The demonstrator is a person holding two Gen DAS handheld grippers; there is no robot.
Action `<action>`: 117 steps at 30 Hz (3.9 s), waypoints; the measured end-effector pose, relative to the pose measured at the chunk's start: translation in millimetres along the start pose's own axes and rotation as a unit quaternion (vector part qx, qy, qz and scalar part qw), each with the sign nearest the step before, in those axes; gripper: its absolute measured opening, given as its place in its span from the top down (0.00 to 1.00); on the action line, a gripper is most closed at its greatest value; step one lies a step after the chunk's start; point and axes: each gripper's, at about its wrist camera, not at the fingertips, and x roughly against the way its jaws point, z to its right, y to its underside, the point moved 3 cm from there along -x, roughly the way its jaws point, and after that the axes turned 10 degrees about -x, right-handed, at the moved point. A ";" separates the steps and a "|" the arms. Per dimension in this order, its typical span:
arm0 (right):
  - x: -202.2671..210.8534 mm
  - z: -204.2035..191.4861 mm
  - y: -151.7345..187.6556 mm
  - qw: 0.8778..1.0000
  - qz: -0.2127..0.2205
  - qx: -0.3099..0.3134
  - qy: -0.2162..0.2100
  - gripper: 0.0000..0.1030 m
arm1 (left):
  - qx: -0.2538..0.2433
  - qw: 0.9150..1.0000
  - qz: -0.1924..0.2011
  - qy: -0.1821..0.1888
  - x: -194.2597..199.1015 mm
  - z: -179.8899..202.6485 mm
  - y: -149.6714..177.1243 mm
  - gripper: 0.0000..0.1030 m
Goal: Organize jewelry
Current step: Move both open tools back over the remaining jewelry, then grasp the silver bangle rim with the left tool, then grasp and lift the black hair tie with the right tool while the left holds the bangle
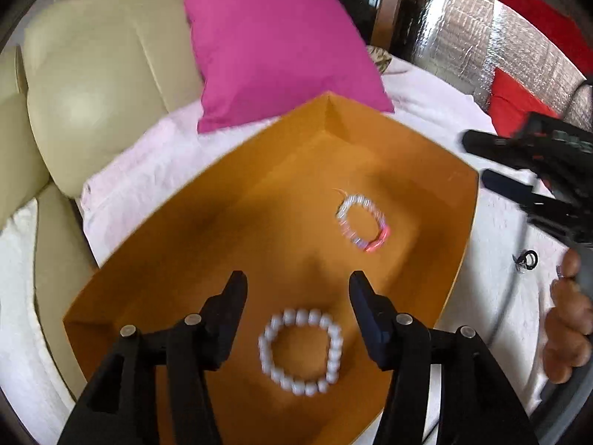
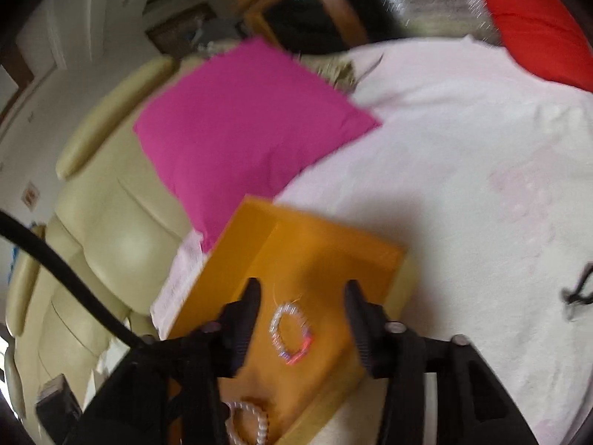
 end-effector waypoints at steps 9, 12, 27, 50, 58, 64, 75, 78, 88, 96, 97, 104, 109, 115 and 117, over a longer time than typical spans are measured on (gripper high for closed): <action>123.9 80.5 -21.4 0.996 0.074 -0.036 0.033 0.50 | -0.055 0.993 0.108 -0.011 33.8 65.7 -14.3 0.33; 181.6 131.3 -22.5 0.990 0.110 -0.071 0.057 0.48 | -0.096 0.988 0.121 0.011 36.2 102.2 -15.7 0.32; 302.0 316.8 5.8 0.949 0.154 -0.256 0.103 0.47 | -0.207 0.970 0.091 0.089 25.5 258.0 8.8 0.32; 314.6 380.7 7.0 0.930 0.151 -0.314 0.115 0.47 | -0.257 0.935 0.072 0.232 12.9 349.8 17.1 0.16; 316.9 386.1 8.4 0.929 0.149 -0.318 0.116 0.47 | -0.251 0.927 0.035 0.276 -13.4 396.3 11.5 0.16; 314.4 384.7 7.0 0.930 0.146 -0.317 0.113 0.47 | -0.247 0.928 0.002 0.280 -42.5 413.7 5.1 0.16; 298.6 377.1 3.2 0.939 0.129 -0.297 0.115 0.47 | -0.278 0.922 0.016 0.269 -50.5 433.9 4.4 0.16; 300.7 379.1 4.5 0.937 0.131 -0.301 0.117 0.47 | -0.289 0.918 0.024 0.272 -48.5 437.0 4.7 0.32; 307.0 381.2 5.0 0.935 0.141 -0.304 0.118 0.47 | -0.293 0.914 0.052 0.276 -28.8 425.0 -0.8 0.39; 312.2 393.9 2.4 0.929 0.147 -0.313 0.134 0.47 | -0.285 0.912 0.085 0.283 6.2 400.1 -8.8 0.39; 312.5 397.1 2.0 0.927 0.147 -0.316 0.138 0.47 | -0.287 0.912 0.087 0.281 9.1 397.7 -8.4 0.39; 300.3 406.1 -4.7 0.925 0.135 -0.313 0.165 0.48 | -0.289 0.920 0.088 0.251 10.6 374.6 -10.3 0.39; 280.4 409.7 -8.7 0.923 0.114 -0.296 0.219 0.51 | -0.276 0.929 0.077 0.232 2.8 354.0 -13.2 0.39; 255.5 415.8 -6.5 0.919 0.076 -0.283 0.263 0.70 | -0.273 0.934 0.077 0.219 -0.3 342.6 -15.9 0.39; 252.5 410.2 -6.4 0.920 0.076 -0.266 0.277 0.75 | -0.272 0.935 0.076 0.216 0.1 340.3 -16.0 0.39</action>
